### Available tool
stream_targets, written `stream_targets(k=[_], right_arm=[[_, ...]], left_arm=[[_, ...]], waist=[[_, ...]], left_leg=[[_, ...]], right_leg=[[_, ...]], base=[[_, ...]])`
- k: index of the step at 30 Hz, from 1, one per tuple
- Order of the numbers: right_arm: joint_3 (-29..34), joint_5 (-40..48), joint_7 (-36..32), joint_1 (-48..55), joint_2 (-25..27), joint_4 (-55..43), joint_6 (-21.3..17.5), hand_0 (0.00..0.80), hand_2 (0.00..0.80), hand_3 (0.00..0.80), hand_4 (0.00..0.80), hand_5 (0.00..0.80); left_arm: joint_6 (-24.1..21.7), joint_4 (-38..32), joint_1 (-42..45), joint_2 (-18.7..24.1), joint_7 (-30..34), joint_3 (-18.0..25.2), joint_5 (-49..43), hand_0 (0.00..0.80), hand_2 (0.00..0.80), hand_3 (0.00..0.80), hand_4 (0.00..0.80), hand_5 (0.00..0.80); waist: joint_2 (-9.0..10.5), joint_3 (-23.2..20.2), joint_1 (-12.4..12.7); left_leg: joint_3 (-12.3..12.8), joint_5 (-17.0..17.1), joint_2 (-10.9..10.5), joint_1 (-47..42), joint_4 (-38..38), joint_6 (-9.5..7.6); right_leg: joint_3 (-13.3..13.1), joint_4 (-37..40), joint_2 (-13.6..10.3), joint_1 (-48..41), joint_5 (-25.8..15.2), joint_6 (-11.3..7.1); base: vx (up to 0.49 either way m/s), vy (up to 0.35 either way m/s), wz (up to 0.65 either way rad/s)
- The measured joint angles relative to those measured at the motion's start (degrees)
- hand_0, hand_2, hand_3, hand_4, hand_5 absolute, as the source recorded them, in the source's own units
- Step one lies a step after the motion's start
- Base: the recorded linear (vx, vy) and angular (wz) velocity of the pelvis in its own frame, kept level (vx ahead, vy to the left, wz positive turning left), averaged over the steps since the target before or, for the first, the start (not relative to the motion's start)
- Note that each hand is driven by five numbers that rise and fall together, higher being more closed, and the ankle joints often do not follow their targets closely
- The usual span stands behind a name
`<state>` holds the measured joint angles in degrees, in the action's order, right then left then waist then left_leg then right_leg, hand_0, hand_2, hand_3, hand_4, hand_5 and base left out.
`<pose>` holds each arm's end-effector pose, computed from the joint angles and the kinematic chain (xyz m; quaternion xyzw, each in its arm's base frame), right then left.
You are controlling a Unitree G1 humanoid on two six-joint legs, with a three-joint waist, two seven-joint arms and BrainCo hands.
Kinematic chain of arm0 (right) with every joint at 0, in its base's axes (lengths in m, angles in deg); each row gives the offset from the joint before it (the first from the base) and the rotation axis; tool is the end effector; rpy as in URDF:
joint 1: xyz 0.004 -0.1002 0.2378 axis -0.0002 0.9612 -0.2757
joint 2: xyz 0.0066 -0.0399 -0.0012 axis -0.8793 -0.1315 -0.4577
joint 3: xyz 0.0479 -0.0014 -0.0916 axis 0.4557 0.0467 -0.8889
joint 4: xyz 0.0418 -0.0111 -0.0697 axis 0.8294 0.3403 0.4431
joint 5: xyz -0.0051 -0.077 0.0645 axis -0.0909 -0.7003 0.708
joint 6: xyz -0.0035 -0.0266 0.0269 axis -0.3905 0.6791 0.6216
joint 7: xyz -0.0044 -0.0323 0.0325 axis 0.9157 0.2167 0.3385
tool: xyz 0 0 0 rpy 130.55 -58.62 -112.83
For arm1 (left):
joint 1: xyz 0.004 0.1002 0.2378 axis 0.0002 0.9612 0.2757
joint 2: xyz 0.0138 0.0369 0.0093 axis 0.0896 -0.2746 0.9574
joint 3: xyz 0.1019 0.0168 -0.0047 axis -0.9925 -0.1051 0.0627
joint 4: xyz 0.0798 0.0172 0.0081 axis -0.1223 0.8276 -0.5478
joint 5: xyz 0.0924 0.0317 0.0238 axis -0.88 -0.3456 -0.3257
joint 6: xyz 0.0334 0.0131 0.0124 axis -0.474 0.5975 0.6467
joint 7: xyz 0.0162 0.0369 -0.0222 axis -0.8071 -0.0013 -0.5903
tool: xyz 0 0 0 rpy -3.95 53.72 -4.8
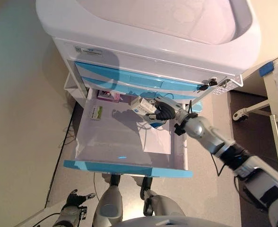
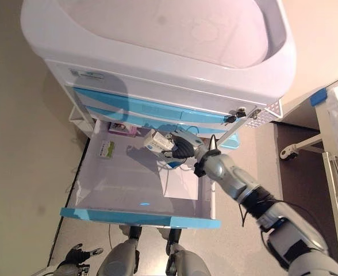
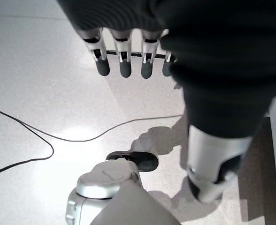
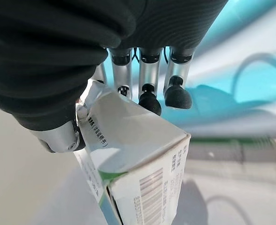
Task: Open the drawer and pick up the medicine
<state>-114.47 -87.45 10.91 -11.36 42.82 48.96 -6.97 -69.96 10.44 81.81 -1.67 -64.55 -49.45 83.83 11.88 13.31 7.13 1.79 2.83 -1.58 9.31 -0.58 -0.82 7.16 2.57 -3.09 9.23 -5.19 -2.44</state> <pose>0.2829 -0.1482 0.1629 -0.4903 -0.2274 0.2894 0.7900 0.0872 0.2664 -0.0997 0.1405 0.5135 0.1807 0.8270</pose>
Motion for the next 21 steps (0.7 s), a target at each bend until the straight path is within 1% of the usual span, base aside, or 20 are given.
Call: stream_targets(k=[1,2,3,6,8,9,13,14,15,18,20,21], right_arm=[[-0.1,5.3,-2.3,-1.9,4.6,-2.9,0.1,0.8,0.8,0.8,0.8,0.8],[-0.1,7.4,-3.3,-3.1,7.4,-4.9,0.1,0.8,0.8,0.8,0.8,0.8],[0.0,12.9,-5.0,-6.0,13.0,-9.1,-0.1,0.8,0.8,0.8,0.8,0.8],[0.5,23.0,-6.8,-10.5,18.5,-10.6,-1.3,0.8,0.8,0.8,0.8,0.8],[0.2,26.6,-7.7,-12.2,22.3,-11.4,-1.6,0.8,0.8,0.8,0.8,0.8],[0.0,29.9,-7.8,-14.0,24.6,-10.8,-2.1,0.8,0.8,0.8,0.8,0.8],[-0.5,33.5,-7.4,-19.5,28.4,-7.5,-3.3,0.8,0.8,0.8,0.8,0.8],[-1.7,34.3,-7.1,-22.7,29.1,-4.7,-3.9,0.8,0.8,0.8,0.8,0.8],[-3.6,34.9,-5.7,-25.8,29.2,-0.6,-4.5,0.8,0.8,0.8,0.8,0.8],[-7.3,35.1,-4.0,-30.6,29.1,6.8,-4.5,0.8,0.8,0.8,0.8,0.8],[-12.1,34.9,-2.7,-35.6,27.5,15.6,-4.8,0.8,0.8,0.8,0.8,0.8],[-12.7,34.8,-2.4,-36.6,26.3,18.3,-4.8,0.8,0.8,0.8,0.8,0.8]], left_arm=[[0.0,-0.1,0.1,0.1,0.6,0.6,0.0,0.0,0.0,0.0,0.0,0.0],[-0.1,-0.2,0.3,0.1,0.9,1.0,0.0,0.0,0.0,0.0,0.0,0.0],[-0.1,-0.2,0.9,0.2,1.4,1.3,0.0,0.0,0.0,0.0,0.0,0.0],[0.0,0.3,3.7,0.5,2.6,1.3,0.0,0.0,0.0,0.0,0.0,0.0],[-0.1,0.4,3.9,0.3,3.1,1.3,0.1,0.0,0.0,0.0,0.0,0.0],[-0.1,0.5,4.0,0.3,3.5,1.3,0.1,0.0,0.0,0.0,0.0,0.0],[-0.2,0.8,4.3,0.3,3.9,1.2,0.5,0.0,0.0,0.0,0.0,0.0],[-0.3,1.1,4.3,0.4,3.9,1.2,0.5,0.0,0.0,0.0,0.0,0.0],[-0.3,1.8,4.4,0.5,3.9,1.0,0.5,0.0,0.0,0.0,0.0,0.0],[-0.3,2.3,4.7,0.4,3.9,0.9,0.6,0.0,0.0,0.0,0.0,0.0],[-0.3,2.6,5.1,0.4,3.9,-0.4,1.3,0.0,0.0,0.0,0.0,0.0],[-0.3,2.6,5.3,0.4,3.9,-1.0,1.3,0.0,0.0,0.0,0.0,0.0]], waist=[[0.12,-0.2,0.0],[0.12,-0.2,0.0],[0.05,-0.5,-0.1],[1.05,-4.9,-0.6],[1.06,-6.0,-0.4],[1.26,-6.8,-0.7],[1.4,-8.0,-1.3],[1.39,-8.1,-1.5],[1.47,-8.8,-1.6],[1.73,-9.8,-1.4],[1.94,-10.6,-1.5],[2.0,-10.8,-1.4]], left_leg=[[0.0,-0.1,0.1,-0.2,-0.2,0.17],[0.0,-0.1,0.1,-0.4,-0.3,0.19],[0.1,-0.1,0.1,-0.8,-0.5,0.19],[0.6,-0.3,0.4,-1.5,-0.9,0.46],[0.6,-0.3,0.4,-1.6,-1.0,0.51],[0.6,-0.4,0.3,-1.7,-1.1,0.53],[0.5,-0.4,0.2,-1.7,-1.1,0.52],[0.4,-0.3,0.2,-1.7,-0.9,0.52],[0.3,-0.4,0.2,-1.6,-0.8,0.51],[0.1,-0.4,0.3,-1.6,-0.9,0.52],[-0.3,-0.3,0.2,-1.4,-0.9,0.5],[-0.3,-0.3,0.2,-1.4,-0.8,0.47]], right_leg=[[-0.1,0.1,0.0,-0.3,0.0,0.0],[-0.1,0.1,0.0,-0.4,0.0,0.0],[-0.1,0.1,0.0,-0.7,0.0,0.0],[-0.1,0.6,0.1,-1.3,0.2,-0.22],[-0.1,0.8,0.1,-1.4,0.2,-0.24],[-0.1,0.8,0.1,-1.4,0.2,-0.22],[-0.1,0.8,-0.1,-1.5,0.2,-0.23],[-0.1,0.8,-0.1,-1.6,0.3,-0.29],[0.0,0.8,-0.1,-1.6,0.4,-0.51],[0.1,0.8,0.0,-1.6,0.5,-0.5],[0.5,0.8,0.0,-1.6,0.6,-0.38],[0.6,0.8,0.0,-1.6,0.6,-0.35]], base=[[0.057,-0.018,0.03],[0.055,-0.022,0.02],[0.038,-0.016,-0.01],[0.06,-0.016,-0.07],[0.052,-0.005,0.0],[0.037,-0.003,0.02],[0.033,-0.007,-0.01],[0.0,0.0,0.0],[0.031,-0.012,0.02],[0.023,-0.005,0.04],[0.023,-0.008,0.07],[0.021,-0.006,0.05]])
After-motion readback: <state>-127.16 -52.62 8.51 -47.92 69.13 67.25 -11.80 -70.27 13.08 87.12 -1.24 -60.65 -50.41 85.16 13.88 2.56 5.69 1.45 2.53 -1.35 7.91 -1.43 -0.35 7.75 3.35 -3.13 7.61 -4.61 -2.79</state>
